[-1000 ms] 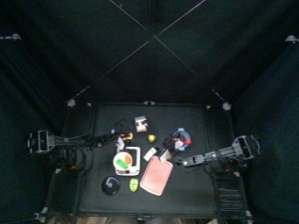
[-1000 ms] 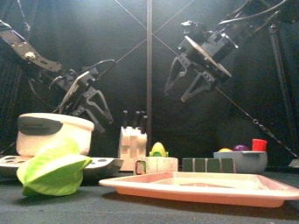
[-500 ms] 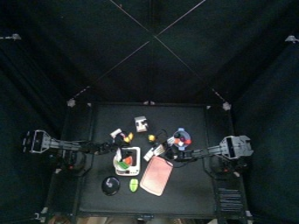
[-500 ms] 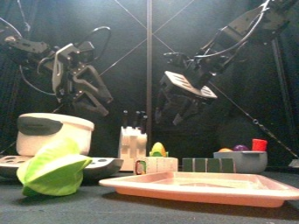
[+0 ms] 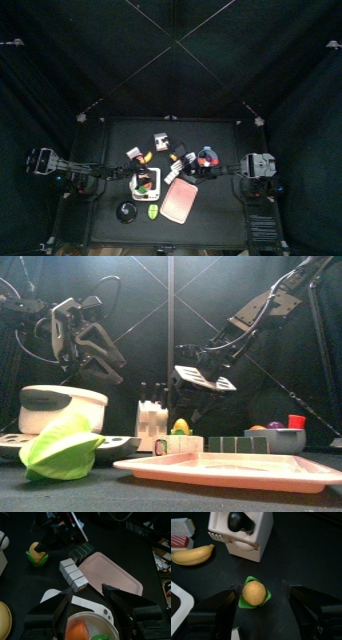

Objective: Grab corn

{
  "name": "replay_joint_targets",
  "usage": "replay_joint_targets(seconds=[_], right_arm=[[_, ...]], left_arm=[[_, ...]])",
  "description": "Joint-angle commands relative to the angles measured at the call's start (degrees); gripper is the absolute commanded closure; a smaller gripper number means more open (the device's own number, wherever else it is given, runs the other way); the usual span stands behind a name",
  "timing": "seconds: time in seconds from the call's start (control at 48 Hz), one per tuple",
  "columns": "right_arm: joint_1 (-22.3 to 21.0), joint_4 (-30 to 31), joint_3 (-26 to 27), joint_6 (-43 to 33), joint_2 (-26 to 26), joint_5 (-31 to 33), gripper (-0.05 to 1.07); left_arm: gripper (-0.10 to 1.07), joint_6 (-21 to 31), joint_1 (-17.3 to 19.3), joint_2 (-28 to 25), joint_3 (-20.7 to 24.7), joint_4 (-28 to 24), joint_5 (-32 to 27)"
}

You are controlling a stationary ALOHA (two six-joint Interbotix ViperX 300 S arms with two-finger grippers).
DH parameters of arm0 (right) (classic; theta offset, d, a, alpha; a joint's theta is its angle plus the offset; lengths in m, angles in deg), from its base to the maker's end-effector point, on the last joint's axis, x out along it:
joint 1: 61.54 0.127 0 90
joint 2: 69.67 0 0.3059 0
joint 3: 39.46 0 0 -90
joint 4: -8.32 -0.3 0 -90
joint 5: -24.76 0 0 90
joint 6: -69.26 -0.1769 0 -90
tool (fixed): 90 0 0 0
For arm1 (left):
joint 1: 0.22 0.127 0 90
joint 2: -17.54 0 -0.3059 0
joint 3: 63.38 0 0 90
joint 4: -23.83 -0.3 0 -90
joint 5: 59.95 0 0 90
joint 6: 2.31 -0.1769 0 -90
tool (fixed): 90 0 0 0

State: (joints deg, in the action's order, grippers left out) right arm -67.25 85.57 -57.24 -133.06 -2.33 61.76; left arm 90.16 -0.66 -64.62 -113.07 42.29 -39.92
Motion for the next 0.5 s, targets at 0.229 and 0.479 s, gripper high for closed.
replay_joint_targets(seconds=[0.229, 0.479], right_arm=[[-1.9, -0.8, 1.5, 0.0, -1.1, -3.0, 0.06], [-2.7, -3.6, 1.0, 0.0, -1.2, -5.7, 0.07]], left_arm=[[0.11, 0.0, -0.1, 0.4, 0.6, 0.4, 0.6], [0.11, 0.0, 0.0, 0.4, 0.5, 0.4, 0.6]])
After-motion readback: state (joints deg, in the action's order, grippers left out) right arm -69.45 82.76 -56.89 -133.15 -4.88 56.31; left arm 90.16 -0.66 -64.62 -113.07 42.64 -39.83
